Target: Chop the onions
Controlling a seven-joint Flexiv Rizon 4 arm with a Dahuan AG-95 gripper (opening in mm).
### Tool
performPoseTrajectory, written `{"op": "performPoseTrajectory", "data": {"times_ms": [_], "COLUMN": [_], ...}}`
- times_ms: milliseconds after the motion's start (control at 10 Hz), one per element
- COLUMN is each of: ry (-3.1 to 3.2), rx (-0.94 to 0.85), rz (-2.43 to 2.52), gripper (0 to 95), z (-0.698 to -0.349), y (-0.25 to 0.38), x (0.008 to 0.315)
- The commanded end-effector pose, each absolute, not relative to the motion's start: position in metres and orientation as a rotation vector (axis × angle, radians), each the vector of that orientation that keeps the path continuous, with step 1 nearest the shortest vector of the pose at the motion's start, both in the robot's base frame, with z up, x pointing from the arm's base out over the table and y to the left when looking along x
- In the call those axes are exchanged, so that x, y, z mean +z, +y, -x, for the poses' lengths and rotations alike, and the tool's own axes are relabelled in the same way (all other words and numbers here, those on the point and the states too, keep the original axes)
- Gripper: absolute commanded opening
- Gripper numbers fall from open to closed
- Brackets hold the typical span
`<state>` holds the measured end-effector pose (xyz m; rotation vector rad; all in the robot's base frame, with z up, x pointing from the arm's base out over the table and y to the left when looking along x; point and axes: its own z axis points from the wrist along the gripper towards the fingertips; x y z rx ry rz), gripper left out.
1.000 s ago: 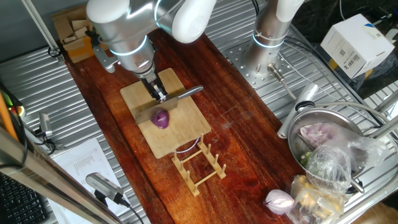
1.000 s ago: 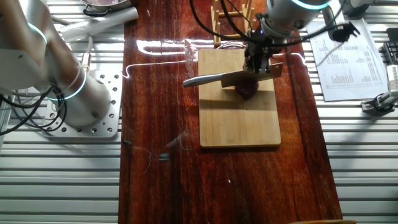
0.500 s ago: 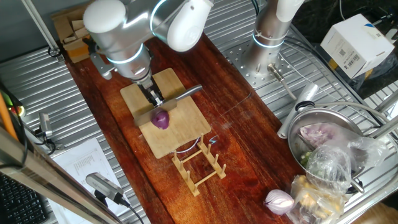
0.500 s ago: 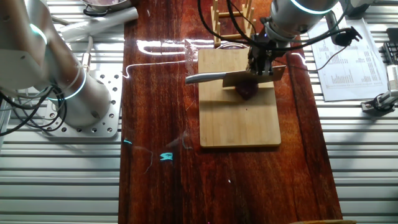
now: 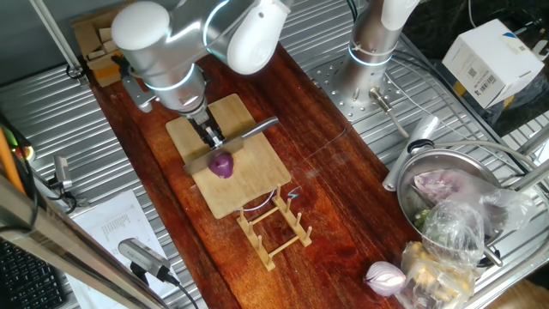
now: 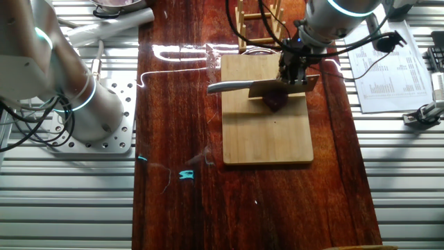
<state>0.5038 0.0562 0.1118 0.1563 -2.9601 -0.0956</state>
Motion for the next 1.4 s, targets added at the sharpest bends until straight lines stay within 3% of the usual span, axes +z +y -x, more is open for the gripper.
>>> {"op": "performPoseTrajectory", "data": {"times_ms": [100,600,1400], "ry": [-2.954,-2.955,-2.955], "rx": [-0.1,-0.1,-0.108], "rz": [-0.158,-0.166,-0.161], "gripper": [0.0,0.0,0.0], "z": [-0.504,-0.501,-0.511], "y": [0.056,0.058,0.054], "x": [0.116,0.127,0.102]}}
